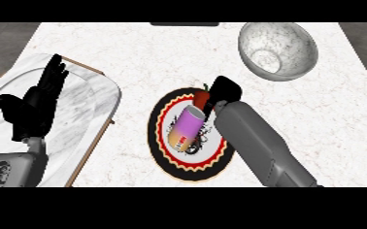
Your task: Pick the bell pepper from the plate and place it in the bowl
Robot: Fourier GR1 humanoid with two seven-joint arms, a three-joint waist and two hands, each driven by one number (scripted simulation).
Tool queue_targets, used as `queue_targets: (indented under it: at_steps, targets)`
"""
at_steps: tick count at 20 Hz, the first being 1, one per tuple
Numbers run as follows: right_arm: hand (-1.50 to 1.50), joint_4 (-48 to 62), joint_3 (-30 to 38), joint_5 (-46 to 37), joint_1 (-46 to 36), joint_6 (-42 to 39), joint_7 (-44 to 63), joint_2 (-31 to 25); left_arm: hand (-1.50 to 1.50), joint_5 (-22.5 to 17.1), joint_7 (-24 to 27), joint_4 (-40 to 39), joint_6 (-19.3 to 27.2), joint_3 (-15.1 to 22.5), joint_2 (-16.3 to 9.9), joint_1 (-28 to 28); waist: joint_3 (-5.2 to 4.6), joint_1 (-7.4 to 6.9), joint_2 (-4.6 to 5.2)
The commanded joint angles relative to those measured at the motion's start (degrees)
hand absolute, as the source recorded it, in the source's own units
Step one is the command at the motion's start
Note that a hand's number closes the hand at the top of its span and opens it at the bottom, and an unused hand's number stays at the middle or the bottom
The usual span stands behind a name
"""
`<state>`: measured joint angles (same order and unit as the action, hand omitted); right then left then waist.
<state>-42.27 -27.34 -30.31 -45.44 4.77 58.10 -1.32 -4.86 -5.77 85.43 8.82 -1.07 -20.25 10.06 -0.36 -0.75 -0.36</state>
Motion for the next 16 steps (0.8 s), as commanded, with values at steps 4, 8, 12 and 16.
queue_targets:
  at_steps: [4, 8, 12, 16]
  targets:
    - [1.50, 13.28, 0.79, -0.22, -9.39, 5.62, -5.03, 1.27, 0.00, 1.07, -4.05, 2.02, -0.40, 0.67, 0.45, 4.00, 0.43, -2.24, 1.23]
    - [1.50, 19.97, 4.42, -2.53, -18.20, 3.70, -9.75, 0.90, 0.00, 0.39, -1.50, 2.16, -1.95, 0.70, 0.49, 2.22, 0.40, -3.91, 1.99]
    - [1.50, 23.93, 5.03, -4.63, -24.27, 6.89, -10.27, -0.05, 0.00, 1.35, -4.20, 3.61, -0.83, 1.44, 1.04, 2.81, 0.40, -3.41, 1.67]
    - [1.50, 25.13, 2.48, -8.58, -29.46, 8.50, -6.49, -0.32, 0.00, 1.78, 0.13, 1.94, -1.27, 0.77, 1.45, -1.28, 0.30, -2.46, 1.19]
